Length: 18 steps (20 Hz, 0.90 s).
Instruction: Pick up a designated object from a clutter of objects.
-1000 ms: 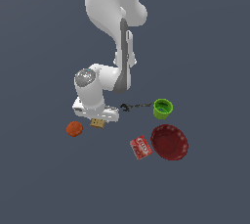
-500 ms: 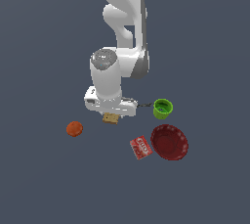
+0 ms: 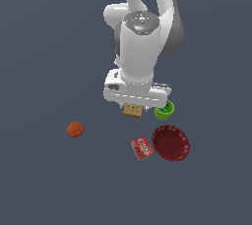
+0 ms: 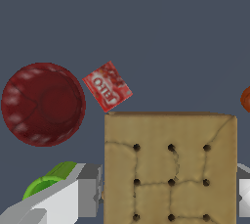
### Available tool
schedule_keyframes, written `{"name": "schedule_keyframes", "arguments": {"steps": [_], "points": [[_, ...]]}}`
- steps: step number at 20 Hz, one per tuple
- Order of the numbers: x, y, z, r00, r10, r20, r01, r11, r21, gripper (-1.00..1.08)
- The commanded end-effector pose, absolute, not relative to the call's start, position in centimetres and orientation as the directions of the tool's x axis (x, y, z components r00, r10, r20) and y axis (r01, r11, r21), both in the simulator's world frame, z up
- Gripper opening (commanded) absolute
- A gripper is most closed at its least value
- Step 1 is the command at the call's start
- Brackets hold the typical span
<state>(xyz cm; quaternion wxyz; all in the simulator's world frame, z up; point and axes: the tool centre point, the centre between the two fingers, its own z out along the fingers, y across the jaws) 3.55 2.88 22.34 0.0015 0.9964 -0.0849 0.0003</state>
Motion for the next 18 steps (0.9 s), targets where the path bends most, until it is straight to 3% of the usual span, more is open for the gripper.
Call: {"name": "schedule_keyframes", "arguments": {"steps": [1, 18], "points": [[4.1, 5.0, 24.8, 0.985, -0.17, 0.001, -0.17, -0.985, 0.004, -1.0], [7.8, 16.0, 37.2, 0.986, -0.169, 0.0, -0.169, -0.986, 0.001, -1.0]]}}
